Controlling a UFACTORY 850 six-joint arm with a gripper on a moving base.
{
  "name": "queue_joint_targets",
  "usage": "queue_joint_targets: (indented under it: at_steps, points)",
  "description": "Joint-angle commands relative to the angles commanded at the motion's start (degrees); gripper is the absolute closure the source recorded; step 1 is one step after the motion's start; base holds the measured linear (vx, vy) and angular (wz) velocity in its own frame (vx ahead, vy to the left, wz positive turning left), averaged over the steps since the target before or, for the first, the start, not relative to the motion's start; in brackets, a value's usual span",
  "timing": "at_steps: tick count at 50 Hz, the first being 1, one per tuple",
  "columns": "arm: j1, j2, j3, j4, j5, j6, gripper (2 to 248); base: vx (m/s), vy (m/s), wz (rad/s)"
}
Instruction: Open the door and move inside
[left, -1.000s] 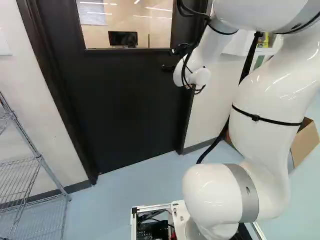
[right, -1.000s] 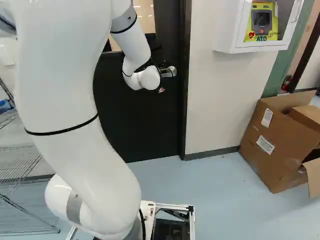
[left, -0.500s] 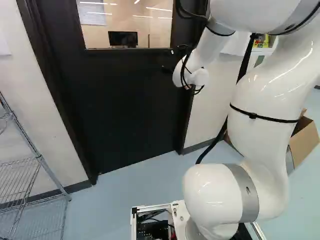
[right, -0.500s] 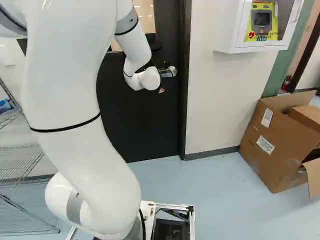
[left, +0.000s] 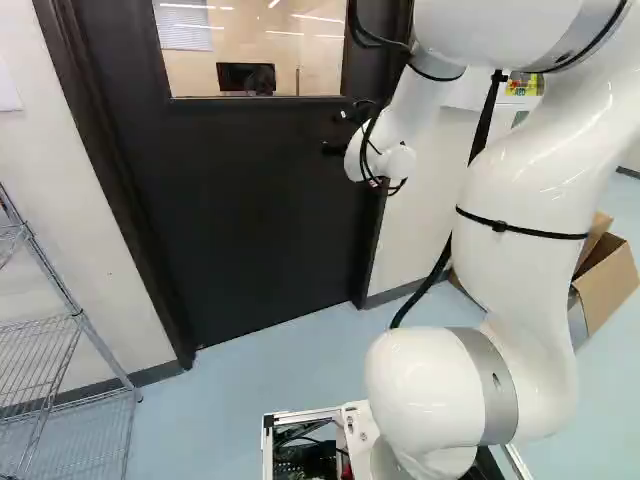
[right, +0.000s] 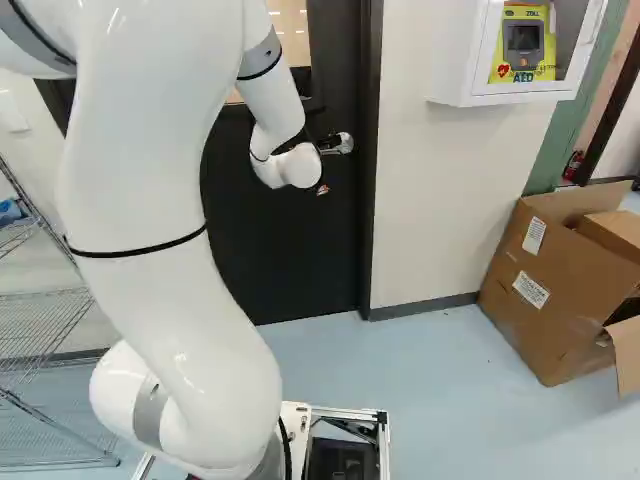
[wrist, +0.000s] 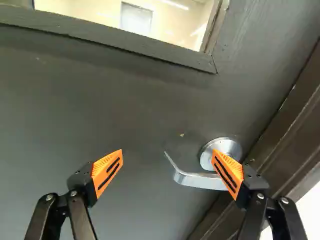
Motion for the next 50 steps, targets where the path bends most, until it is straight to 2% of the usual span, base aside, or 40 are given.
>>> queue_joint_targets:
  at_steps: [50]
  points:
    - [0.8, -4.2, 1.9, 0.0, 0.0, 0.0, 3, 0.000, 0.000, 0.000]
